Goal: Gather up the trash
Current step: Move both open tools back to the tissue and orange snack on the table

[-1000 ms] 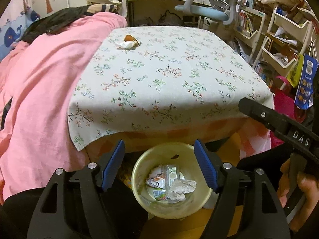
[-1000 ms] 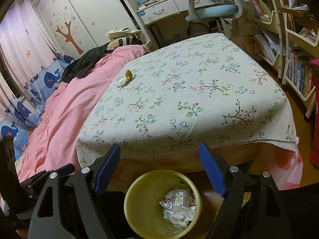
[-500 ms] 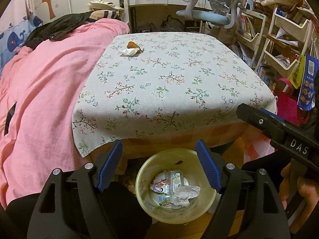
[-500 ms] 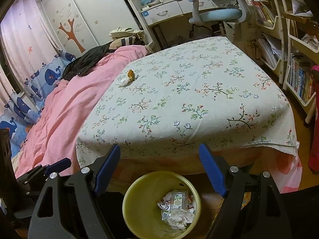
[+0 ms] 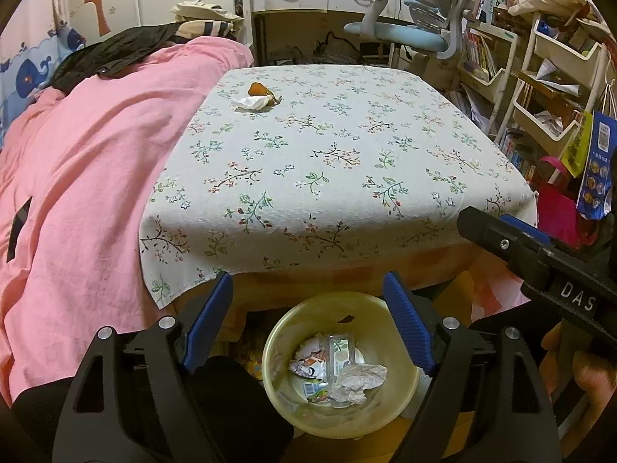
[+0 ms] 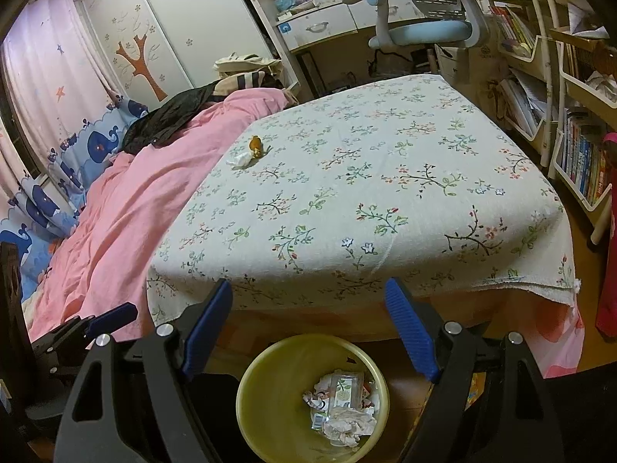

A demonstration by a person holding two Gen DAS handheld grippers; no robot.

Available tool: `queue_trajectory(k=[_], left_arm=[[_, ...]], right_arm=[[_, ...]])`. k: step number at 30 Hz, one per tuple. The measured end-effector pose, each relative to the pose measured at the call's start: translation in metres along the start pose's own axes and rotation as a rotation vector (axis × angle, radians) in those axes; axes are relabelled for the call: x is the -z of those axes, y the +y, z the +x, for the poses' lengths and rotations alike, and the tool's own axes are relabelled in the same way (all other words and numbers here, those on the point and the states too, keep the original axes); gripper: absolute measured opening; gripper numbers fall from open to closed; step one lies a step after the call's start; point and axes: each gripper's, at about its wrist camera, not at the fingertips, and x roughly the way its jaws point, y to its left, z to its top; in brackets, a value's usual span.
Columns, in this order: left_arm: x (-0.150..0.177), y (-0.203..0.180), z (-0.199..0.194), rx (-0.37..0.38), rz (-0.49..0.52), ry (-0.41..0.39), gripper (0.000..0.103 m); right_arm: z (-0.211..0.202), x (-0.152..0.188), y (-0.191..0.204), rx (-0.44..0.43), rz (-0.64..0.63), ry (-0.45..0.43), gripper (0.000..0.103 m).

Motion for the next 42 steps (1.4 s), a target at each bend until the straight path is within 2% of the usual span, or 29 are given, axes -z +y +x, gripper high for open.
queue_trajectory(k=[14,20,24,30,34,42], left_arm=[[-0.017,0.015,-0.004,-0.01,-0.063,-0.03,0.078],[-0.044,0.031,-0.01,-0.049,-0.089,-0.084,0.081],[-0.061,0.045,-0.011,-0.068,-0.116,-0.111,0.082],[-0.073,0.059,-0.004,-0.077,-0.145,-0.112,0.084],[-0.088,0.065,0.001,-0.102,-0.139,-0.131,0.085],[-0.118,0.094,0.02,-0.141,-0.224,-0.139,0.087]], right_arm=[[0.004,-0.013,0.005,-0.013,-0.013,-0.021,0.079],[0.004,-0.03,0.007,-0.02,-0.024,-0.055,0.08],[0.009,-0.026,0.006,-0.023,-0.009,-0.04,0.08],[0.014,-0.025,0.011,-0.03,-0.023,-0.024,0.08],[0.02,-0.039,0.016,-0.035,-0.042,-0.025,0.08],[0.065,-0.081,0.036,-0.044,-0.14,0.011,0.08]])
